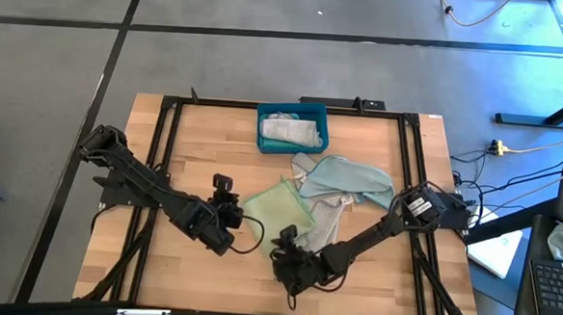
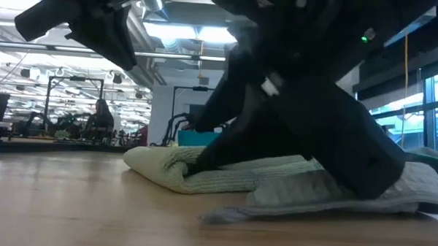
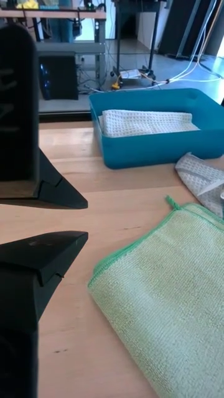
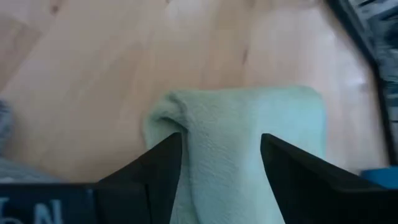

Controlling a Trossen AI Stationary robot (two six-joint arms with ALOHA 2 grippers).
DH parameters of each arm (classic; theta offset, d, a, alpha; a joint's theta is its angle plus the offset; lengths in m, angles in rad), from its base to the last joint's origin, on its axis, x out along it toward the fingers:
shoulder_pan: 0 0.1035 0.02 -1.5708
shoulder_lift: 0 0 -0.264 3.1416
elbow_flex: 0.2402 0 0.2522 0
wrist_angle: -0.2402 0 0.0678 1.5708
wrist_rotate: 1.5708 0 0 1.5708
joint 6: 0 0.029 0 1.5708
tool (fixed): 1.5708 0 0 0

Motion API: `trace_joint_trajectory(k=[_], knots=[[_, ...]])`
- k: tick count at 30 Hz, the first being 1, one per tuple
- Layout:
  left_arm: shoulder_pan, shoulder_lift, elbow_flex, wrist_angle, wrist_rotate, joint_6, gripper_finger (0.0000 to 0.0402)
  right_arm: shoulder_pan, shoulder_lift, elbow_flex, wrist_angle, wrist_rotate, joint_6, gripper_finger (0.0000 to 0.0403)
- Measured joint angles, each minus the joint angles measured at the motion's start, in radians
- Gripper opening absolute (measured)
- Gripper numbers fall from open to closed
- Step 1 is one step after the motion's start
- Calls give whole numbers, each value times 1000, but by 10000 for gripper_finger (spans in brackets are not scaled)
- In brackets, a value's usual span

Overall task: Fold microfiber towels
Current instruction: Put the folded green towel into the blue bin

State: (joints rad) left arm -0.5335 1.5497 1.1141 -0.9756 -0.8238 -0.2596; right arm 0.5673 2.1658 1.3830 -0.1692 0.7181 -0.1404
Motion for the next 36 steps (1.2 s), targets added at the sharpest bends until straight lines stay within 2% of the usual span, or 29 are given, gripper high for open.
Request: trace_joint_trajectory(k=[3, 12, 15, 22, 29, 36], knots=[[0, 0, 0, 0, 0, 0, 60, 1, 0, 0, -6, 29, -5, 220], [0, 0, 0, 0, -1, 0, 60, -7, 0, 0, 0, -3, -17, 208], [0, 0, 0, 0, -1, 0, 60, -19, 7, 0, 8, -39, 31, 183], [0, 0, 0, 0, -1, 0, 60, -20, 24, -1, 18, -40, 26, 106], [0, 0, 0, 0, -3, 0, 60, -13, 27, 2, 63, -39, -78, 16], [0, 0, 0, 0, -5, 0, 60, -10, 28, 64, 68, -40, -186, 15]])
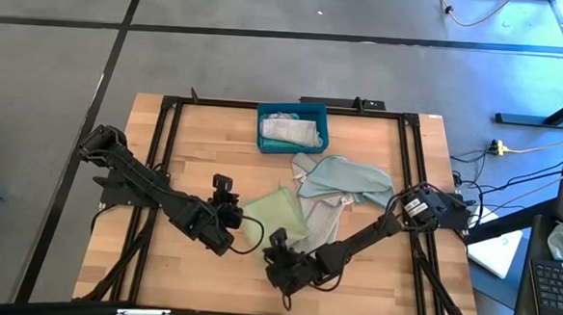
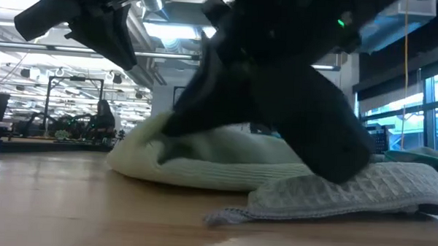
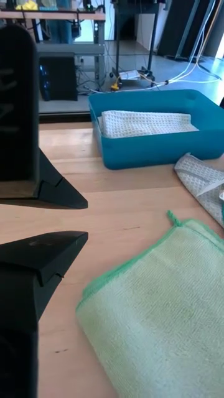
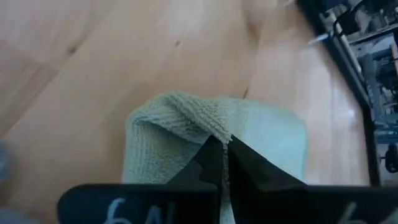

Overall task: Fold microfiber towels
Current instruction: Put the folded green towel into the blue bin

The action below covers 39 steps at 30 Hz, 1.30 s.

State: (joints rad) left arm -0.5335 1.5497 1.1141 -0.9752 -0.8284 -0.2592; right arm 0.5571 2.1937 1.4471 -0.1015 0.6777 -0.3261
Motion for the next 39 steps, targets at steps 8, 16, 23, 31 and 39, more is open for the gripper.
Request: trace_joint_trajectory(k=[8, 16, 23, 31, 39], knots=[[0, 0, 0, 0, 0, 0, 60, -5, 0, 40, 1, -73, -105, 9], [0, 0, 0, 0, 1, 0, 60, -5, 0, 40, 1, -40, -159, 8], [0, 0, 0, 0, 1, -1, 60, 12, 0, 40, 35, 161, -345, 10], [0, 0, 0, 0, 3, -15, 60, 31, -1, 103, 60, 28, -335, 11], [0, 0, 0, 0, 12, -55, 60, 38, 5, 116, 61, -170, -262, 11]])
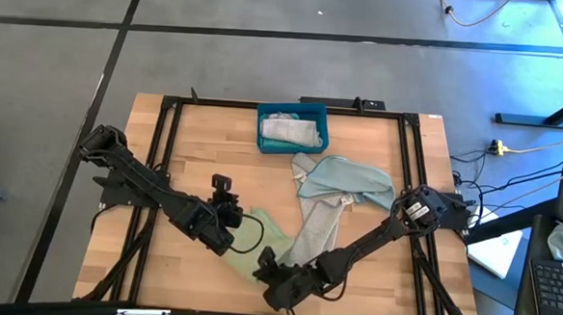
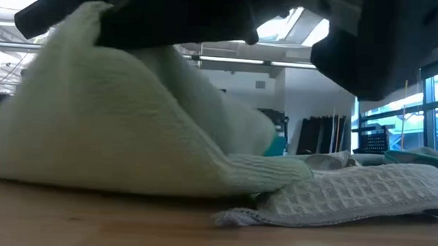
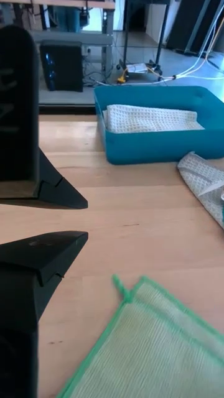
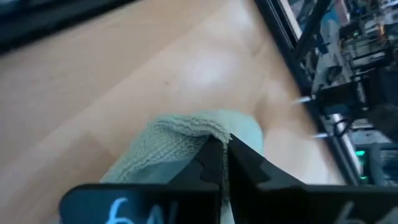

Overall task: Fold microfiber towels
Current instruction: Put the folded green towel into the blue bin

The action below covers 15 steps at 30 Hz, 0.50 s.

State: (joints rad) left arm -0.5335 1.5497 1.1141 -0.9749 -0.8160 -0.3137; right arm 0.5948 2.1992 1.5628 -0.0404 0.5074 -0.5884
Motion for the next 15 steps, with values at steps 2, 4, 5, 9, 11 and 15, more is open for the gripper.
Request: trace_joint_trajectory(k=[2, 4, 5, 9, 11, 15], knots=[[-4, 0, 0, 2, 6, -3, 60, 0, 7, 0, -4, -15, 40, 12], [-5, 0, 0, 3, 7, -9, 60, 0, 16, 0, 10, -60, 92, 12], [-5, 0, 0, 3, 7, -13, 60, 0, 18, 0, 9, -72, 115, 12], [-5, -1, 0, 2, 7, -17, 60, 12, 26, 0, 16, -91, 179, 12], [-5, -1, 0, 1, 6, -17, 60, 20, 27, 0, 24, -105, 231, 12], [-5, -1, 0, -2, 7, -17, 60, 31, 27, 0, 33, -155, 313, 12]])
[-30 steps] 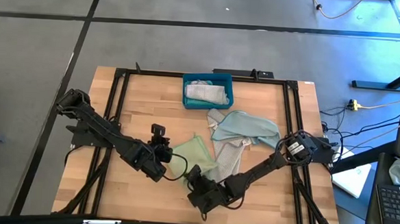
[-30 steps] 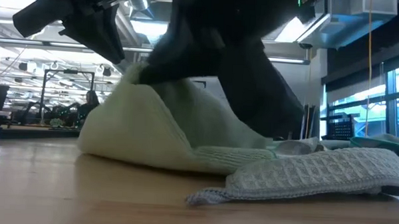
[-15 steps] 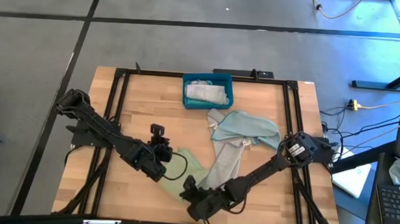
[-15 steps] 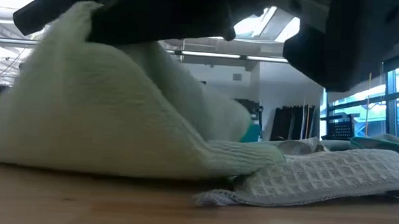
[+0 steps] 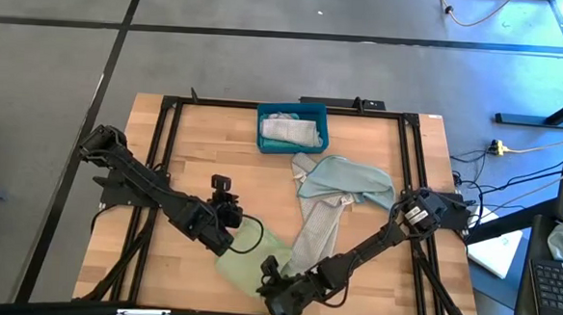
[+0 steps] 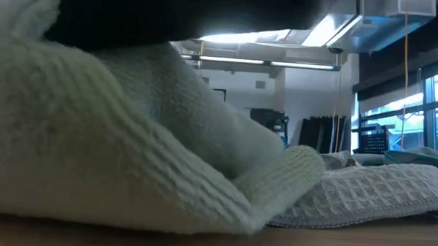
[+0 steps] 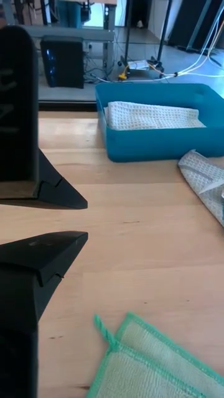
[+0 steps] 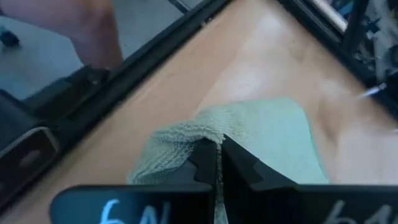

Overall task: Fold microfiber towels
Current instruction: Put the folded green towel into the blue bin

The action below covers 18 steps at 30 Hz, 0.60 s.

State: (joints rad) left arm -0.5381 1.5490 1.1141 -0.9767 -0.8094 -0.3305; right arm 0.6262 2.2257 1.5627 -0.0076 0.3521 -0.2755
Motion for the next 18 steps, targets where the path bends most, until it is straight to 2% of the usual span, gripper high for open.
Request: trace_joint_trajectory(k=[6, 10, 14, 18], knots=[[0, 0, 0, 1, 0, -2, 60, 9, 21, 0, -50, -30, 67, 17], [-4, 0, 0, 6, 18, -9, 60, 11, 27, -2, -76, -83, 135, 43], [-28, 0, 0, 36, 125, -9, 60, 15, 27, -2, -64, -96, 163, 82], [-98, 0, 0, 126, 256, 27, 60, 21, 27, -2, -41, -120, 144, 123]])
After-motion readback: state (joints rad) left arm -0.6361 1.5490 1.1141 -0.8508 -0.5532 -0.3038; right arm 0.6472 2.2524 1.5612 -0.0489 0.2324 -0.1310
